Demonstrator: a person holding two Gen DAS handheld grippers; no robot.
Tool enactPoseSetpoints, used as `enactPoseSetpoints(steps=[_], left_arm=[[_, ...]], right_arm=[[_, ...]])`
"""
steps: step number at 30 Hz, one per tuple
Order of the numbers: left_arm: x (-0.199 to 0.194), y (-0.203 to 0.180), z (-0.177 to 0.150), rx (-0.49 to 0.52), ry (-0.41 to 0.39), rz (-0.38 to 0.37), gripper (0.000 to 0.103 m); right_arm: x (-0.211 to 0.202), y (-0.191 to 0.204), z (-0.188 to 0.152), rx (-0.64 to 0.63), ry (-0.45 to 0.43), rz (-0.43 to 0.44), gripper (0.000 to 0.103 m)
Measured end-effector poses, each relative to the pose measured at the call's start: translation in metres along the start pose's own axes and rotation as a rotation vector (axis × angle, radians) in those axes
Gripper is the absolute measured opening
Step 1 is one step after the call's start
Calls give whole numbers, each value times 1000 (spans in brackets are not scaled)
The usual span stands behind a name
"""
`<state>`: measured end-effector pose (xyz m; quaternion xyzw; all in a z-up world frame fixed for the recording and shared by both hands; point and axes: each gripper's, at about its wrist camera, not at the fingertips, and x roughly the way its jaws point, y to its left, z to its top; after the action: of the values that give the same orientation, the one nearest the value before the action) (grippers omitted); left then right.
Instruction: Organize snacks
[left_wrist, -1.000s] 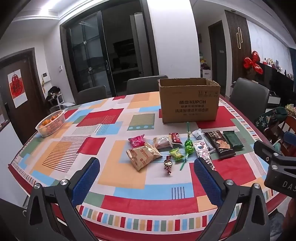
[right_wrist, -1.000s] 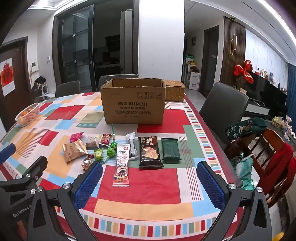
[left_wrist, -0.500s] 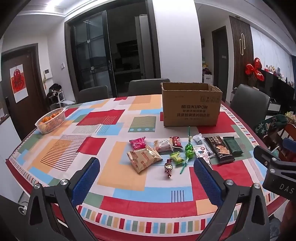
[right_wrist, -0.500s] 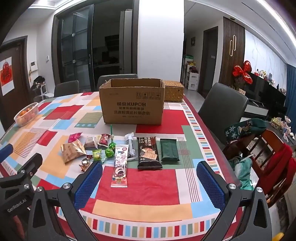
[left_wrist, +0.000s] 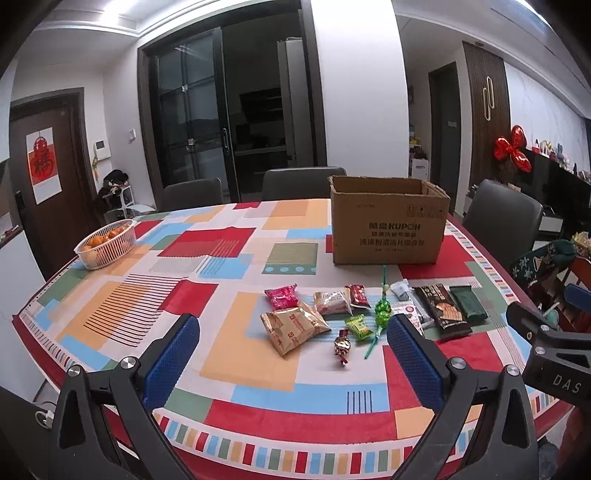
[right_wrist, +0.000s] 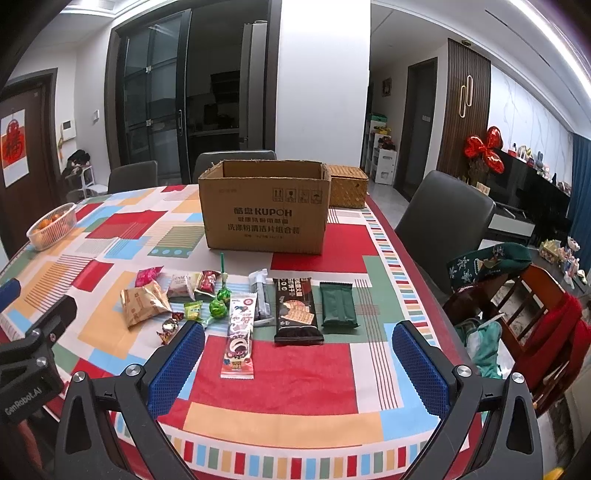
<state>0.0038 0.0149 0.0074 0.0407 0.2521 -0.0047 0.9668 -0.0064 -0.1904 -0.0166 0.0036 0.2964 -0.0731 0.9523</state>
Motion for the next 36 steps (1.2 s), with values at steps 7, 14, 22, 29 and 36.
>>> enactPoseSetpoints(steps=[7, 14, 22, 29, 36], left_arm=[[1, 3, 2, -2, -8, 10, 103], [2, 3, 5, -2, -13, 8, 103], [3, 2, 10, 4, -31, 6, 103], [1, 1, 12, 10, -39, 2, 103], [0, 0, 13, 15, -48, 3, 103]], right_arm=[[1, 4, 4, -11, -4, -6, 103], [1, 5, 3, -11, -5, -9, 103], [2, 6, 10, -20, -17, -6, 103], [2, 6, 11, -21, -23, -2, 103], [2, 6, 11, -21, -23, -1, 103]])
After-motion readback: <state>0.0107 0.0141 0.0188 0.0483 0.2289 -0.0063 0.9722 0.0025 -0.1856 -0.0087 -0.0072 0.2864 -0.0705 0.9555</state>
